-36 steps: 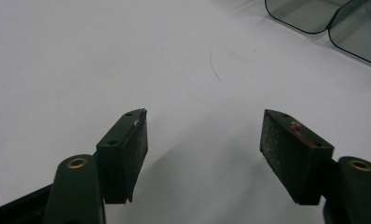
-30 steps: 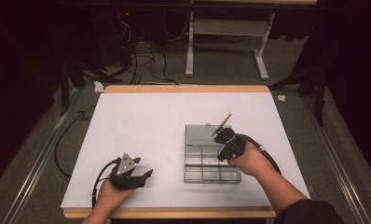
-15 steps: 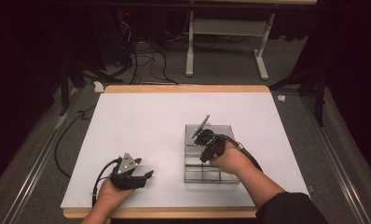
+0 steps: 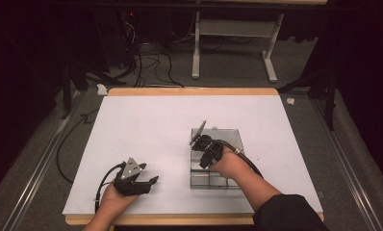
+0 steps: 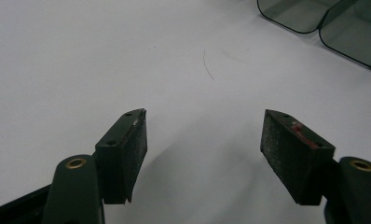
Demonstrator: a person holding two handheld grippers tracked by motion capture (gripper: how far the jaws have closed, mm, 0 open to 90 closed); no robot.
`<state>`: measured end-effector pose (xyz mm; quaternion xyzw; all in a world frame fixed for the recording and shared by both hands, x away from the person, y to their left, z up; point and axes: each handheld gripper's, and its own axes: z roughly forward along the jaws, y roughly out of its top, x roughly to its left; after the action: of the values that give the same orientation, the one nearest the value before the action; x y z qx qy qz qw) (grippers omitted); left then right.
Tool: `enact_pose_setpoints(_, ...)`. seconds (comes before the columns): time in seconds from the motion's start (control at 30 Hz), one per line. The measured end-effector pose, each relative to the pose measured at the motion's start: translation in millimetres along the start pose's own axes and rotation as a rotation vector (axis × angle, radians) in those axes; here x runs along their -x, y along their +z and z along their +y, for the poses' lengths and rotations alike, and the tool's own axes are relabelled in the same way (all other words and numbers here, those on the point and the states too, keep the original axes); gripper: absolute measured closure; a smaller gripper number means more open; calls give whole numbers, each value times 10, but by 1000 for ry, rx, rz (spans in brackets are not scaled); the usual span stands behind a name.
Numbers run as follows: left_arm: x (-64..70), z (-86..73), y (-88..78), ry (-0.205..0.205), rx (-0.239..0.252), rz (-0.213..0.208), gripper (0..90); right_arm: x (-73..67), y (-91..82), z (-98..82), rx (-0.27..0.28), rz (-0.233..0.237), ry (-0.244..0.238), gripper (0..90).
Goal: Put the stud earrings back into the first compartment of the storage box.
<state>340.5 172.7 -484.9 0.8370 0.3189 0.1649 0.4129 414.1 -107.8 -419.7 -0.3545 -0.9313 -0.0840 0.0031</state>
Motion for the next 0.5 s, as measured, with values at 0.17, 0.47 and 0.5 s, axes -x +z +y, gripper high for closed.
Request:
enact_pose_setpoints(0.17,-8,1,-3,1,-5,1,321,20,54,-10,-19,11,45,867)
enact_pose_setpoints(0.47,-6,2,2,-3,-3,-2,321,57,59,-40,-11,16,11,867)
enact_pose_setpoints(0.5,-6,2,2,-3,-3,-2,322,52,57,-43,-15,17,22,867)
